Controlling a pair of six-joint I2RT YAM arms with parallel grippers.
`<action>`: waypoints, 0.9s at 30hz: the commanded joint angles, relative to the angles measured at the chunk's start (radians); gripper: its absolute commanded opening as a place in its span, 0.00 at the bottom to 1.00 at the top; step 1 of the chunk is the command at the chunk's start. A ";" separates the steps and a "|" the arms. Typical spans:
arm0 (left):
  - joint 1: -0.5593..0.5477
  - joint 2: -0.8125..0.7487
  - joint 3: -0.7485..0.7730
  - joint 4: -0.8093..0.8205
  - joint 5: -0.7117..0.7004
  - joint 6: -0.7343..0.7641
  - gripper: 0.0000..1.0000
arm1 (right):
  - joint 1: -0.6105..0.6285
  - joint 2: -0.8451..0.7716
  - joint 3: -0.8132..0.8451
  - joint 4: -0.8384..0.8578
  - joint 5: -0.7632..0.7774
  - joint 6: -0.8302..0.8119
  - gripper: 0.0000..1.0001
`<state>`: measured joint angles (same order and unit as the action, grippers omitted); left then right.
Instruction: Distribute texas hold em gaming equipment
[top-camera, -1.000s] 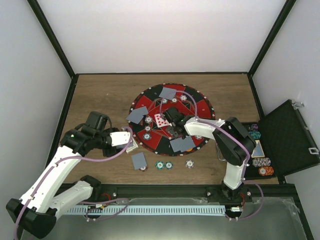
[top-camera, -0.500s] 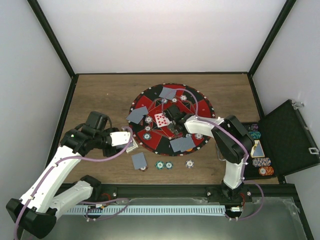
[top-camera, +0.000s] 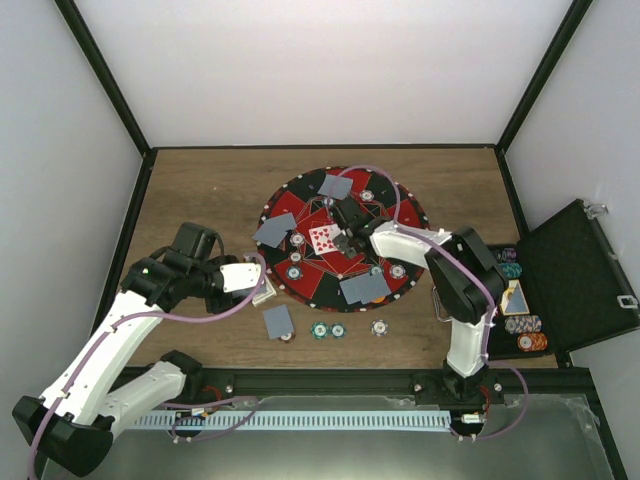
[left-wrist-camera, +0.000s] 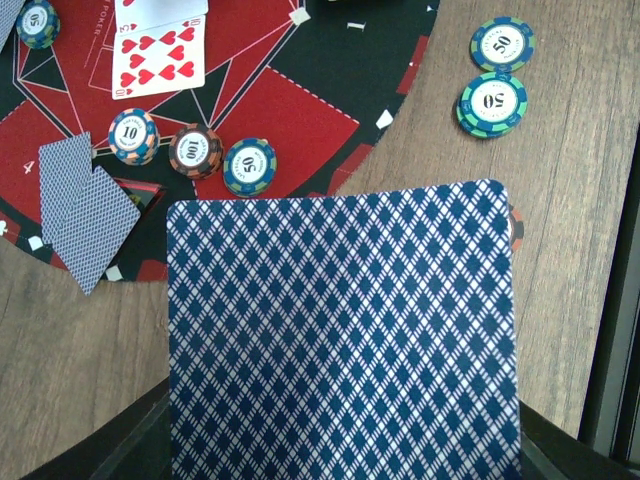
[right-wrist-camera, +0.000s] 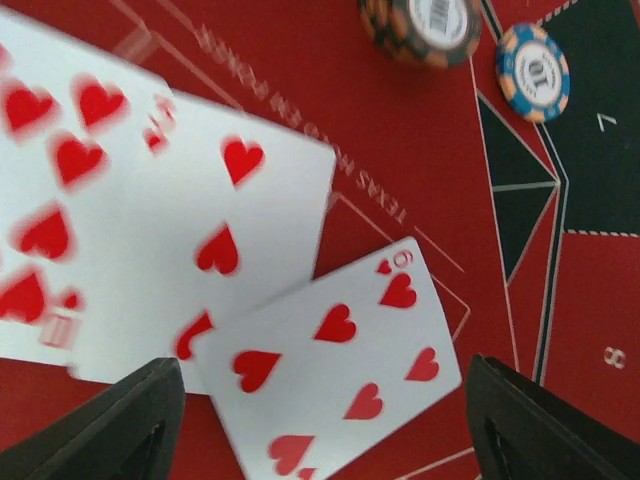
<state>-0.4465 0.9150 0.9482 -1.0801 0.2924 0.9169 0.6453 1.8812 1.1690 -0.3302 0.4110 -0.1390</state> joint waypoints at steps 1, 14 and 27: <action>0.002 0.002 0.034 0.002 0.013 -0.001 0.05 | -0.031 -0.135 0.091 -0.045 -0.150 0.174 0.80; 0.002 -0.010 0.018 0.006 0.015 0.001 0.05 | -0.356 -0.140 0.006 -0.122 -0.663 0.565 0.74; 0.002 -0.008 0.017 0.009 0.007 0.002 0.05 | -0.369 -0.037 -0.043 -0.050 -0.725 0.607 0.65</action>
<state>-0.4465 0.9131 0.9482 -1.0798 0.2920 0.9169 0.2829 1.8236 1.1404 -0.4088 -0.2871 0.4435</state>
